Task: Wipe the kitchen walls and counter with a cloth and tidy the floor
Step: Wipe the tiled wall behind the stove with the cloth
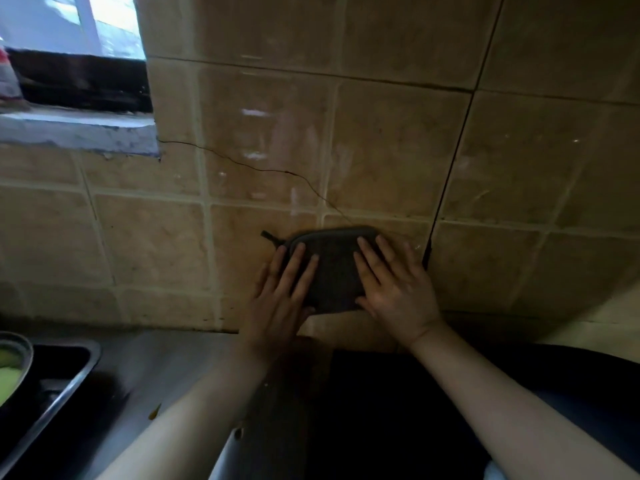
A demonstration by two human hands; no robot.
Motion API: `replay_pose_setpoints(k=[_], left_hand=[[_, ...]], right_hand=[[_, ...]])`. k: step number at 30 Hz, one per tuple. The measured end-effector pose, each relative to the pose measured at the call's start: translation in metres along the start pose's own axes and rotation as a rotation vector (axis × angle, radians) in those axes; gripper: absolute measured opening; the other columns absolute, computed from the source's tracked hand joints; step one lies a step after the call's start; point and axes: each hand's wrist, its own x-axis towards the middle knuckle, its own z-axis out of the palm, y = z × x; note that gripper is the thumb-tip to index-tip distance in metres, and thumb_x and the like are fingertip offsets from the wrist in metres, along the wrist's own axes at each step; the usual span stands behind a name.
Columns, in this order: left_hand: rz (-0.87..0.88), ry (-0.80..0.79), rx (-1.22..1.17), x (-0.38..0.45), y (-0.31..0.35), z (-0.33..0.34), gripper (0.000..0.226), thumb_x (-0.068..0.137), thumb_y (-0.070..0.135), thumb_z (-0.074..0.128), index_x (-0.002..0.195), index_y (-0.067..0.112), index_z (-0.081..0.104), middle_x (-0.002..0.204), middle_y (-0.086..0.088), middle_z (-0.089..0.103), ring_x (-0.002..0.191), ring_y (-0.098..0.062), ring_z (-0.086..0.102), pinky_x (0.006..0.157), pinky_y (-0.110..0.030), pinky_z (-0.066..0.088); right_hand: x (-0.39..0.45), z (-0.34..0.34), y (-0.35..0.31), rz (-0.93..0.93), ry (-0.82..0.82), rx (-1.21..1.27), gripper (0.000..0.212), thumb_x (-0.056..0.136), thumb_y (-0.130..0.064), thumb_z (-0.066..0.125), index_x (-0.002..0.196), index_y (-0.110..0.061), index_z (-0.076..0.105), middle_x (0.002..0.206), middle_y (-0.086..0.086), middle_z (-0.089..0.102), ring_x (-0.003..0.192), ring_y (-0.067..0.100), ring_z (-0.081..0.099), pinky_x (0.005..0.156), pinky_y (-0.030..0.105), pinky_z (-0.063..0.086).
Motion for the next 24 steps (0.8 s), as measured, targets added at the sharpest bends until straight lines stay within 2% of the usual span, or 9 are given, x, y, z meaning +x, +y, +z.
replay_pose_setpoints(k=[2, 4, 13, 17, 21, 24], left_hand=[[0.008, 0.003, 0.01, 0.003, -0.003, -0.001, 0.1, 0.058, 0.043, 0.08, 0.141, 0.018, 0.03, 0.149, -0.007, 0.032, 0.134, -0.028, 0.026, 0.105, -0.038, 0.023], [0.004, -0.005, 0.013, 0.005, -0.003, -0.001, 0.101, 0.058, 0.042, 0.081, 0.141, 0.017, 0.03, 0.147, -0.009, 0.037, 0.134, -0.027, 0.027, 0.104, -0.038, 0.023], [0.026, 0.006, 0.001, 0.021, -0.013, -0.009, 0.101, 0.058, 0.043, 0.079, 0.142, 0.018, 0.029, 0.148, -0.01, 0.038, 0.135, -0.028, 0.025, 0.102, -0.04, 0.027], [0.062, 0.012, 0.034, 0.036, -0.027, -0.017, 0.102, 0.061, 0.047, 0.075, 0.145, 0.019, 0.024, 0.15, -0.009, 0.032, 0.138, -0.027, 0.022, 0.106, -0.041, 0.023], [0.102, 0.033, 0.056, 0.053, -0.037, -0.029, 0.101, 0.062, 0.048, 0.073, 0.145, 0.018, 0.024, 0.15, -0.009, 0.03, 0.137, -0.028, 0.021, 0.105, -0.039, 0.021], [0.122, 0.05, 0.082, 0.063, -0.041, -0.037, 0.102, 0.06, 0.048, 0.076, 0.144, 0.017, 0.027, 0.148, -0.012, 0.036, 0.136, -0.028, 0.024, 0.106, -0.039, 0.021]], right_hand=[[0.001, 0.003, 0.001, 0.018, 0.045, -0.001, 0.067, 0.052, -0.024, 0.089, 0.112, -0.005, 0.068, 0.126, 0.011, 0.062, 0.111, 0.032, 0.062, 0.1, 0.048, 0.028], [0.001, 0.002, 0.0, 0.036, 0.048, -0.006, 0.067, 0.052, -0.021, 0.089, 0.113, -0.006, 0.068, 0.126, 0.01, 0.061, 0.111, 0.031, 0.062, 0.1, 0.048, 0.028], [0.016, -0.004, 0.009, 0.057, 0.047, -0.024, 0.065, 0.054, -0.021, 0.089, 0.114, -0.006, 0.067, 0.128, 0.011, 0.06, 0.113, 0.033, 0.061, 0.101, 0.048, 0.026], [0.03, -0.013, 0.013, 0.07, 0.015, -0.038, 0.068, 0.055, -0.026, 0.088, 0.117, -0.009, 0.066, 0.13, 0.01, 0.059, 0.115, 0.031, 0.059, 0.102, 0.048, 0.032], [0.041, -0.02, 0.017, 0.104, -0.029, -0.024, 0.073, 0.056, -0.028, 0.087, 0.123, -0.011, 0.062, 0.133, 0.01, 0.056, 0.119, 0.03, 0.057, 0.103, 0.046, 0.025], [0.048, -0.024, 0.021, 0.12, -0.042, -0.039, 0.076, 0.055, -0.034, 0.086, 0.124, -0.014, 0.062, 0.133, 0.006, 0.057, 0.119, 0.028, 0.057, 0.103, 0.046, 0.038]])
